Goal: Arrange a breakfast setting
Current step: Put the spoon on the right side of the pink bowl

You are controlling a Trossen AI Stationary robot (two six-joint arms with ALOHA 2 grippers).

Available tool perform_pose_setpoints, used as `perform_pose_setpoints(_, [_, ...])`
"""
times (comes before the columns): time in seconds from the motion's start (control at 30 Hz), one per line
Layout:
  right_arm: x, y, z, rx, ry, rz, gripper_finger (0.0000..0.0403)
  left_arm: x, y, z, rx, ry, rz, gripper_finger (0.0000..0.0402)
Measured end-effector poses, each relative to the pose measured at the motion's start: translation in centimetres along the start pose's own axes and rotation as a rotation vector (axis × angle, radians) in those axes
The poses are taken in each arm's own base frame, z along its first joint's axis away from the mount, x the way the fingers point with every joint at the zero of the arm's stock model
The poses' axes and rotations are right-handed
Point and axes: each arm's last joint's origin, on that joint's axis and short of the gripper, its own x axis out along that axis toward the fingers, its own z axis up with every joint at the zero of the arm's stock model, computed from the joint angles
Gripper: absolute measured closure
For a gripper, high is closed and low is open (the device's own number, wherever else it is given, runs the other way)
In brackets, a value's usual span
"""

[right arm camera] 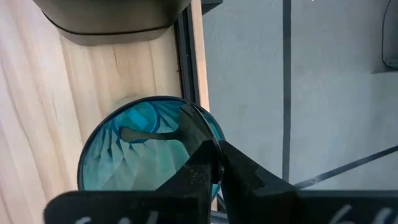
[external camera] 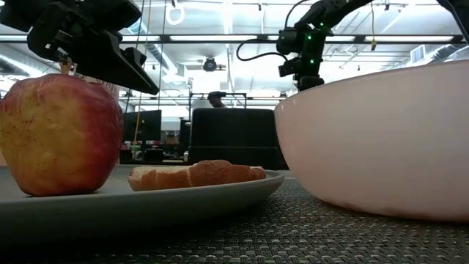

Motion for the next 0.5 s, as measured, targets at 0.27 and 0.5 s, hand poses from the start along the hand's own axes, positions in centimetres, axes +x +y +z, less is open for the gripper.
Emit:
perform_pose_setpoints(0.27, [-0.2, 0.3, 0.1, 0.019, 0.021, -0.009, 0.0387, 0.0, 0.0, -0.2, -0.001, 0.021, 0.001, 0.0260])
perform_pose_setpoints(0.5, [-1.1, 0.6, -0.1, 0.027, 0.032, -0.023, 0.0379, 0.0, -0.1, -0.4, -0.017, 0.036, -0.008, 0.0260])
